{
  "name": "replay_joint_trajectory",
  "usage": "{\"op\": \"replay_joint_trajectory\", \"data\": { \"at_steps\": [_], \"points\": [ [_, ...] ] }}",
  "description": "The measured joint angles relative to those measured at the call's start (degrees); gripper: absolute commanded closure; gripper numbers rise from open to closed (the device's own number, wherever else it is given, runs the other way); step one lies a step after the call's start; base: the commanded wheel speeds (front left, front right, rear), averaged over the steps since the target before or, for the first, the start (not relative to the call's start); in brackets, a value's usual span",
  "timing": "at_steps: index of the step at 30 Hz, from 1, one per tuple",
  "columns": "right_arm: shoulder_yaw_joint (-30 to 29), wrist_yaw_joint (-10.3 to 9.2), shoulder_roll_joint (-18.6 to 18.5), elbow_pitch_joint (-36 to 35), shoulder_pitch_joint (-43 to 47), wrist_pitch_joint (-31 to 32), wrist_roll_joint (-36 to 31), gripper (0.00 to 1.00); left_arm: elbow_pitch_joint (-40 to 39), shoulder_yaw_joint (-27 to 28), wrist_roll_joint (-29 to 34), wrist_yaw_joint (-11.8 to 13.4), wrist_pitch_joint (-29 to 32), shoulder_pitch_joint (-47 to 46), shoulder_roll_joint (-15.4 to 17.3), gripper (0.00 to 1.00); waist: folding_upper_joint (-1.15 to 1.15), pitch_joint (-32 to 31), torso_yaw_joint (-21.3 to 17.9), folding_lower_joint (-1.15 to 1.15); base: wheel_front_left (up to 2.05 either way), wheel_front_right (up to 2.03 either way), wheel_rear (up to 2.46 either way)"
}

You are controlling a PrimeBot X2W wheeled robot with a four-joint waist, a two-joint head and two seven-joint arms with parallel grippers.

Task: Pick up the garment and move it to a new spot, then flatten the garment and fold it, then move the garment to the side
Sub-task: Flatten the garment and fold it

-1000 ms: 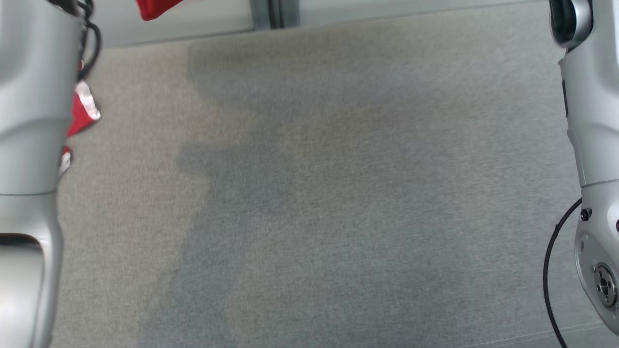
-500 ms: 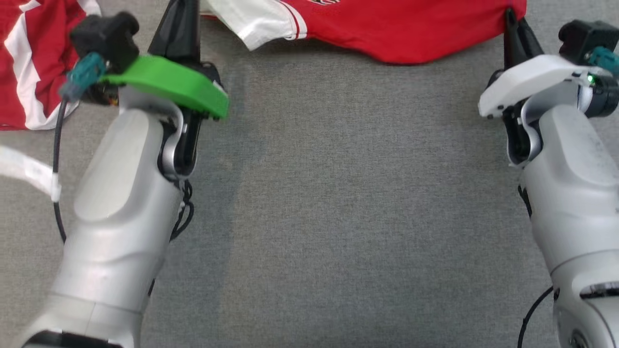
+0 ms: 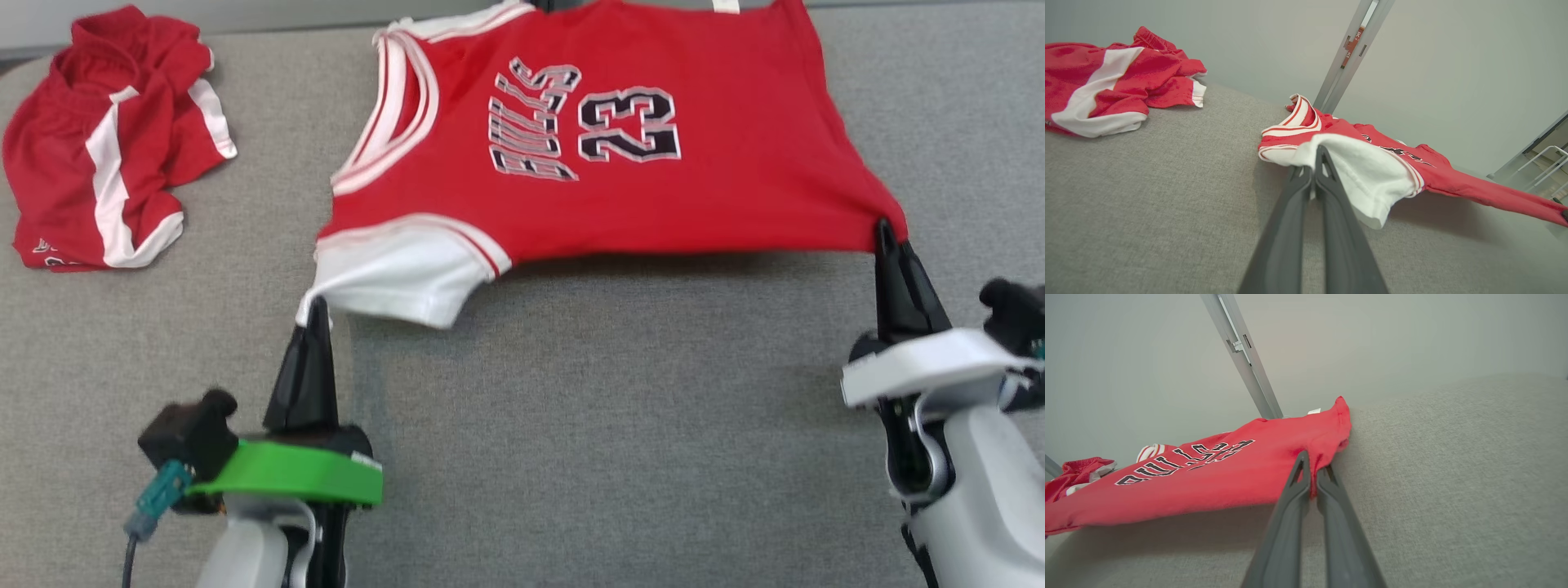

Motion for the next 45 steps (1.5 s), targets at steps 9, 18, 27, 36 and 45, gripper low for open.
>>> {"op": "replay_joint_trajectory", "data": {
  "at_steps": [9,18,27,36,45],
  "points": [
    [-4.9,0.0,2.4,-15.3,23.1,0.8,0.0,1.0,-17.8,-2.5,1.4,6.0,4.9,18.8,2.4,1.0,0.0,-9.8,0.0,0.0,0.0,0.0,0.0],
    [-8.6,0.0,6.4,-29.3,36.0,9.7,-2.1,1.0,-30.6,-4.0,3.2,11.3,13.1,27.9,5.6,1.0,0.0,-15.6,0.0,-0.01,0.0,0.0,0.0],
    [-7.5,0.0,7.5,-23.2,33.3,11.6,-2.0,1.0,-22.6,-4.7,2.1,10.1,12.4,26.9,4.9,1.0,0.0,-12.6,-0.8,-0.01,0.0,0.0,0.0],
    [-6.5,0.0,7.7,-18.5,29.7,10.8,-0.5,1.0,-16.1,-5.1,1.6,7.4,10.9,20.5,3.9,1.0,0.0,-10.4,-1.7,0.0,0.0,0.0,0.0],
    [-5.5,0.0,7.8,-11.3,19.8,9.9,0.7,1.0,0.1,-4.5,4.2,2.8,6.8,1.9,4.3,1.0,0.0,-7.9,-3.4,0.0,0.0,0.0,0.0]
  ]
}}
